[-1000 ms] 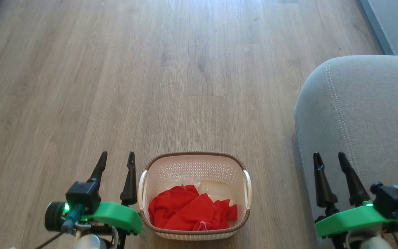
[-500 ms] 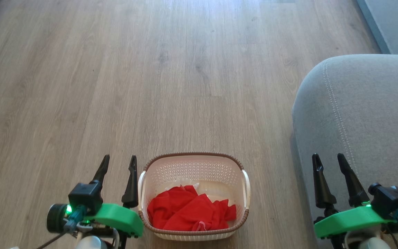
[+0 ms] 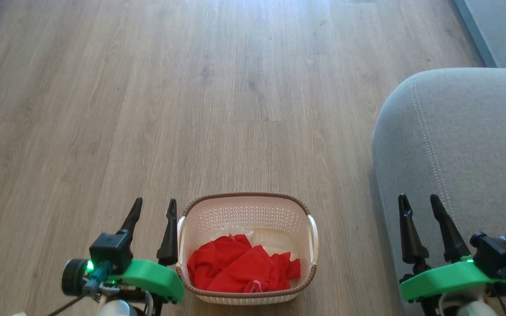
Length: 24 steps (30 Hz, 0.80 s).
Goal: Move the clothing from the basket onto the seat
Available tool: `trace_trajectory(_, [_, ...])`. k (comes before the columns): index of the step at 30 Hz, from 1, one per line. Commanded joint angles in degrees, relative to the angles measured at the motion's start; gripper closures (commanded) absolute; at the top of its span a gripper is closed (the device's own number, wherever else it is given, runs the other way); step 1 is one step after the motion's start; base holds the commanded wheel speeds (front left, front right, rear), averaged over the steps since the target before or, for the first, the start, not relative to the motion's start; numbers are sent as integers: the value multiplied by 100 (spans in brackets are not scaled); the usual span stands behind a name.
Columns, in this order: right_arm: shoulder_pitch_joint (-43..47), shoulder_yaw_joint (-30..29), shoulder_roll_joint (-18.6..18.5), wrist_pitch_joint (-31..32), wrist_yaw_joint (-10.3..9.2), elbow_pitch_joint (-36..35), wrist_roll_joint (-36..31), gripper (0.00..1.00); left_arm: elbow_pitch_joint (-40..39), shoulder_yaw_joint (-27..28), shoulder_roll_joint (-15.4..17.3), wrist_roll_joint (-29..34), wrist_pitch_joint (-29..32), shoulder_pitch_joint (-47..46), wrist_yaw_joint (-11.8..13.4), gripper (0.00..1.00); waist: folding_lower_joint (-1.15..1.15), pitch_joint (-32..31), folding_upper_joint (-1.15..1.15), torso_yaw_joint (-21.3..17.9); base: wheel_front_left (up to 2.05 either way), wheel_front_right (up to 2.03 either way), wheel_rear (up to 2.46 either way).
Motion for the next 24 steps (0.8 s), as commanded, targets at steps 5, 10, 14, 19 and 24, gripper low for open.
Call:
trace_trajectory(5, [-173,122,-19,-38,0,-219,19,0,-165,123,7,-17,-29,-196,-37,0,0,27,0,-2,0,0,0])
trace_trajectory(10, [-183,124,-19,-38,0,-234,16,0,-175,119,7,-34,-29,-191,-51,0,0,79,0,-25,0,0,0])
trace_trajectory(14, [-195,124,-18,-38,0,-253,8,0,-165,118,7,-44,-29,-208,-78,0,0,160,0,-50,0,0,0])
trace_trajectory(19, [-246,75,-18,-38,0,-199,-50,0,-71,89,7,-7,-29,-249,-154,0,0,430,0,-129,0,0,0])
trace_trajectory(24, [-443,-48,-18,-38,0,-131,-134,0,284,-4,7,203,-29,-441,-311,0,0,913,0,-254,0,0,0])
